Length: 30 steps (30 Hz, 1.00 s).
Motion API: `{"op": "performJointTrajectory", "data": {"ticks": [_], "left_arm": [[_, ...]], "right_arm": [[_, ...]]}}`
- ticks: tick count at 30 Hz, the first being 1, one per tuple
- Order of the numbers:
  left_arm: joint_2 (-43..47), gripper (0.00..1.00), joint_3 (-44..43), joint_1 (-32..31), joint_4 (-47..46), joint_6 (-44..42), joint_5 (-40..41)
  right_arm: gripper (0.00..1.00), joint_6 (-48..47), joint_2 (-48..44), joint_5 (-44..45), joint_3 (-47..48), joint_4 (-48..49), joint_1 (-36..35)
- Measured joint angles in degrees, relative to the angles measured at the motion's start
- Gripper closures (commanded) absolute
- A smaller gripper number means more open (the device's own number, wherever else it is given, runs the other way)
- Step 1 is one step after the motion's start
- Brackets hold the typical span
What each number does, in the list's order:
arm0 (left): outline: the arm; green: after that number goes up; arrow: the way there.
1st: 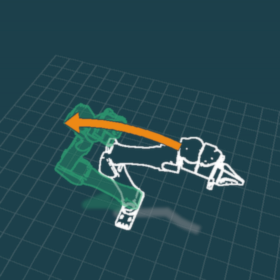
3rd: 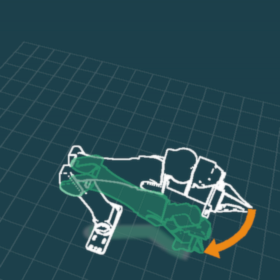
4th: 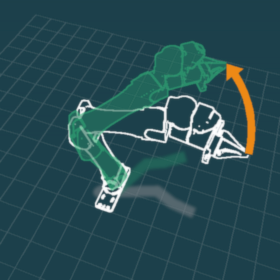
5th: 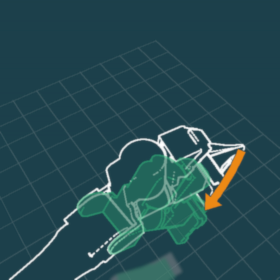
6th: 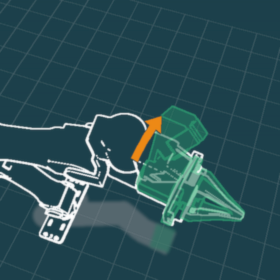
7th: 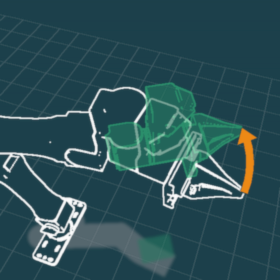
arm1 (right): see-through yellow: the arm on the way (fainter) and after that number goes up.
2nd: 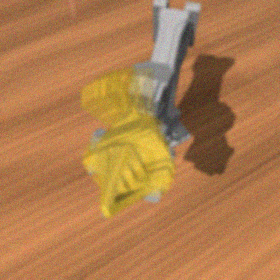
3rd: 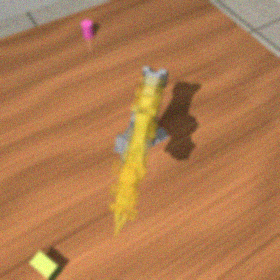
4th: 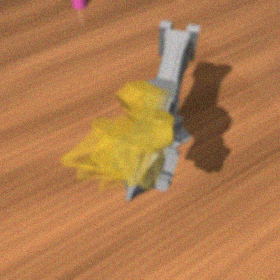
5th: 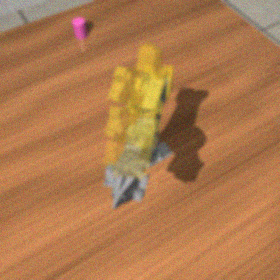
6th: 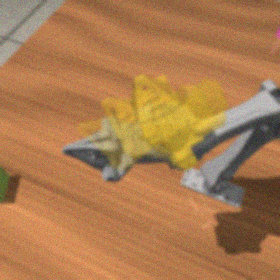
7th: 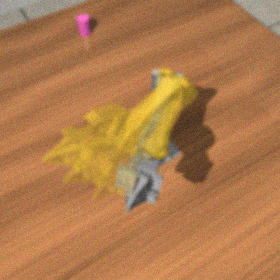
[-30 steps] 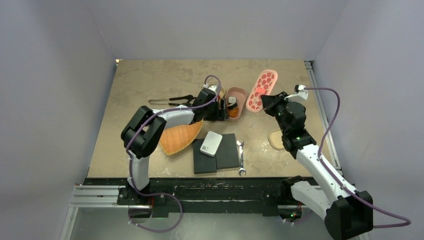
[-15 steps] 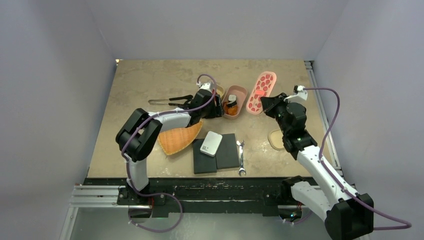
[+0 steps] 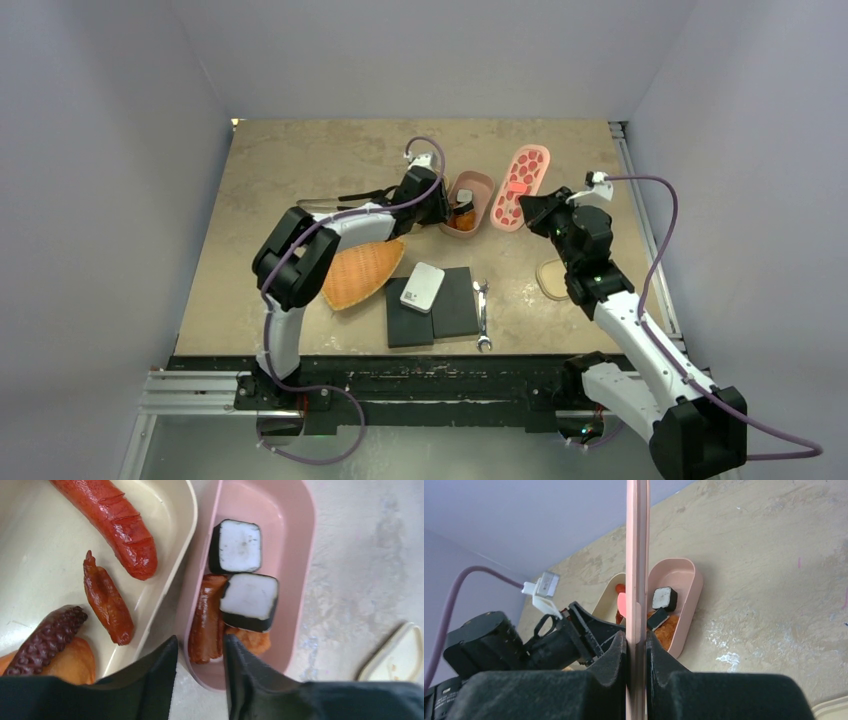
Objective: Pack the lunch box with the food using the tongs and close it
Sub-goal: Move the packing box to the center of the board.
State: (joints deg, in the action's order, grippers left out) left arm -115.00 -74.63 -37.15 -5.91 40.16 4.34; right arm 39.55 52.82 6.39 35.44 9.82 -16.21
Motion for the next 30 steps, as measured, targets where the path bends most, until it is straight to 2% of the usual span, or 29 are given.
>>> {"op": "performJointTrajectory", "data": {"ticks": [3, 5, 7, 10, 12, 13, 15, 16, 24, 30], "left_arm": [[-2.7, 0.83, -3.9, 0.0, 4.3, -2.5, 0.8], [-3.5, 0.86, -5.4, -0.1, 7.6, -4.3, 1.9], [-3.5, 0.84, -6.6, -0.3, 10.1, -6.4, 3.2], [-3.5, 0.75, -8.4, -0.8, 13.9, -9.4, 5.1], [-3.5, 0.74, -8.8, -0.8, 15.4, -10.2, 4.9], [-3.7, 0.78, -8.9, -0.8, 15.9, -10.5, 4.7], [-4.5, 0.97, -9.9, -0.9, 16.5, -10.9, 3.9], [-5.2, 1.00, -10.6, -0.9, 16.7, -11.2, 3.7], [-6.3, 1.00, -16.8, -3.4, 27.1, -16.5, 7.7], [-3.2, 1.00, -18.0, -5.4, 34.6, -19.9, 12.2]], "right_arm": [[1.00, 0.0, -0.1, 0.0, -0.2, 0.0, 0.0], [1.00, 0.0, -0.2, 0.0, -0.4, -0.2, 0.0], [1.00, 0.0, -0.5, -0.1, -0.5, -0.3, 0.0], [1.00, 0.0, -0.7, -0.2, -0.6, -0.4, 0.0], [1.00, 0.0, -0.8, -0.3, -0.9, -0.4, 0.0], [1.00, 0.0, -0.8, -0.4, -1.1, -0.4, 0.1], [1.00, 0.0, -0.8, -0.7, -1.4, -0.4, 0.1], [1.00, 0.0, -0.8, -1.0, -1.5, -0.4, 0.1], [1.00, 0.0, -2.6, -1.1, -2.2, -1.2, 0.1], [1.00, -0.2, -3.6, -0.9, -2.2, -1.4, 0.1]]}}
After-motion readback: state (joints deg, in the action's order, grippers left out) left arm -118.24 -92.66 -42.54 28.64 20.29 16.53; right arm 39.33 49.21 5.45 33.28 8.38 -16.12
